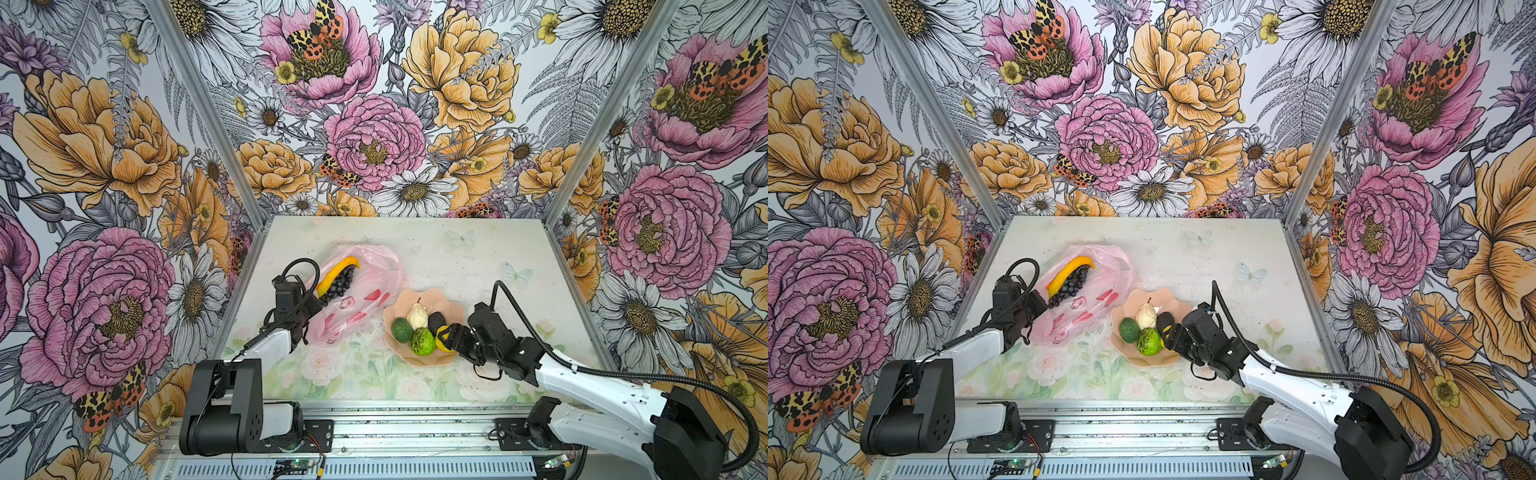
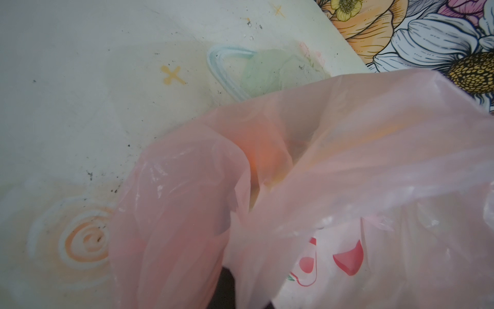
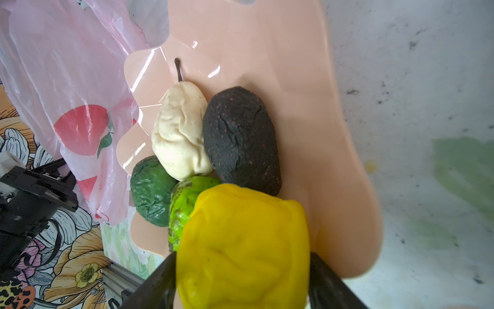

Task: Take fruits out of the plastic bag
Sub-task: Place the fruit on the plate.

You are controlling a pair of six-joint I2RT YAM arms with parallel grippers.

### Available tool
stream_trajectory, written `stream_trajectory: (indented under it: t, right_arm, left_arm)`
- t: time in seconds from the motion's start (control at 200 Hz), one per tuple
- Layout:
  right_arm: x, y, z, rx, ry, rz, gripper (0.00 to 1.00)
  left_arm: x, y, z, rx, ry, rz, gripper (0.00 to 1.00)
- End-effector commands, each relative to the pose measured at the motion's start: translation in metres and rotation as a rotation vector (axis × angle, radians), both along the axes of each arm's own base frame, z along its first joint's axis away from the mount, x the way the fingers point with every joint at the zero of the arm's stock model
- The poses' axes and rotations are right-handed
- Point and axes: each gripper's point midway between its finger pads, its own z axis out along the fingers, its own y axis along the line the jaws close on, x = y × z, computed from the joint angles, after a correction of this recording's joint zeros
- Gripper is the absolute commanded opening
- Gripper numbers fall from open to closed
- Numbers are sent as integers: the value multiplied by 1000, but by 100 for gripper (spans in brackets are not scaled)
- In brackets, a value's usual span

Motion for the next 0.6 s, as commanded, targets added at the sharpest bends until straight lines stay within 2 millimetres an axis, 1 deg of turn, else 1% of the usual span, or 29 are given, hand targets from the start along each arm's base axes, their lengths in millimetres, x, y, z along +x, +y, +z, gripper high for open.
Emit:
stream_trajectory:
  t: [0.0, 0.165, 0.42, 0.595]
  right_arm:
    - [2, -4, 12, -25, -26, -1, 77]
    - [1, -11, 16, -50, -35, -16, 77]
    - [1, -18, 16, -78, -26, -35, 67]
    - [4, -23, 23, -96, -44, -51, 67]
  left_arm:
    - [0, 1, 4, 7, -31, -13, 0]
    - [0, 0, 4, 5, -32, -16, 0]
    - [0, 1, 4, 6, -32, -16, 0]
    - [0, 1, 4, 6, -31, -16, 0]
